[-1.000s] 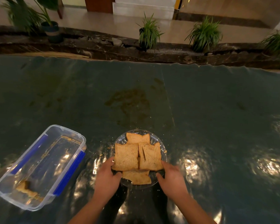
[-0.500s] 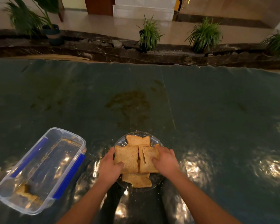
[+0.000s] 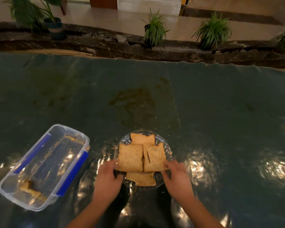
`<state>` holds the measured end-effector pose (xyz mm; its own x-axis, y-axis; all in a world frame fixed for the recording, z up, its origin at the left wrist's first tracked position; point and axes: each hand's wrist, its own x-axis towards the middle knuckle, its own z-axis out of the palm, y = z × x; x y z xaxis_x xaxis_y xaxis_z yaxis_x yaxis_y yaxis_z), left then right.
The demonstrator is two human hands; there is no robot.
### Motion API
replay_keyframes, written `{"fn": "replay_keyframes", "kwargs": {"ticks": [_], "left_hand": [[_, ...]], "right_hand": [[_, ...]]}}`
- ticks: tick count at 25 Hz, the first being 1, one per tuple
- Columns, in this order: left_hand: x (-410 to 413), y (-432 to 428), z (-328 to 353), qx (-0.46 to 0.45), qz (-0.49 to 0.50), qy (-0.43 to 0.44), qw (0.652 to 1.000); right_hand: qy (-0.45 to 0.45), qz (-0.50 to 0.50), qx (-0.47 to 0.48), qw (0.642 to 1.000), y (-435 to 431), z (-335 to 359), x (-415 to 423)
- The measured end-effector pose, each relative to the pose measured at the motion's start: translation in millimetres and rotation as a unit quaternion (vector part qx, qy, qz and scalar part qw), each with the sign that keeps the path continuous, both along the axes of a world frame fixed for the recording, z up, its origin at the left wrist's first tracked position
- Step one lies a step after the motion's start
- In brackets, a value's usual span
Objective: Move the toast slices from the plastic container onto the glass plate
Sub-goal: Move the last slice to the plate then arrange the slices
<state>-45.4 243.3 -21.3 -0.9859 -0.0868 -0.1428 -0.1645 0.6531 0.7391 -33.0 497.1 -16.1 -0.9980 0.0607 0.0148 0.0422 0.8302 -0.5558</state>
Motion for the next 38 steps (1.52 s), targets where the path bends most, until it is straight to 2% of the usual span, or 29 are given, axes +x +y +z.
{"fn": "replay_keyframes", "kwargs": {"ticks": [4,8,21,25,30,33,38], "left_hand": [[20.9,11.5,-7.0,-0.035,-0.080,-0.017,0.996],[24.1,18.1,-7.8,-0.046,-0.089,-0.005,0.995],[26.7,16.2,-5.2,-0.038,-0.145,-0.021,0.989],[23.7,13.0,-4.7,-0.022,-0.128,-0.007,0.992],[-0.7,8.5,-7.9,-0.073,-0.025,0.016,0.997],[-12.2,9.9,-8.5,-0.066,-0.017,-0.025,0.997],[-14.3,10.3,-10.3,-0.052,-0.020,-0.042,0.998]], "right_hand": [[-0.011,0.078,0.014,0.997,-15.0,-10.2,26.9],[-0.058,0.111,0.072,0.989,-16.7,-23.0,27.3],[-0.029,0.073,0.032,0.996,-11.8,-25.4,15.7],[-0.034,0.074,0.023,0.996,-9.4,-20.0,14.8],[0.010,-0.024,0.039,0.999,5.6,-8.9,-8.6],[-0.035,-0.021,0.078,0.996,9.5,-8.2,-17.3],[-0.064,-0.008,0.058,0.996,7.3,-14.2,-14.1]]}}
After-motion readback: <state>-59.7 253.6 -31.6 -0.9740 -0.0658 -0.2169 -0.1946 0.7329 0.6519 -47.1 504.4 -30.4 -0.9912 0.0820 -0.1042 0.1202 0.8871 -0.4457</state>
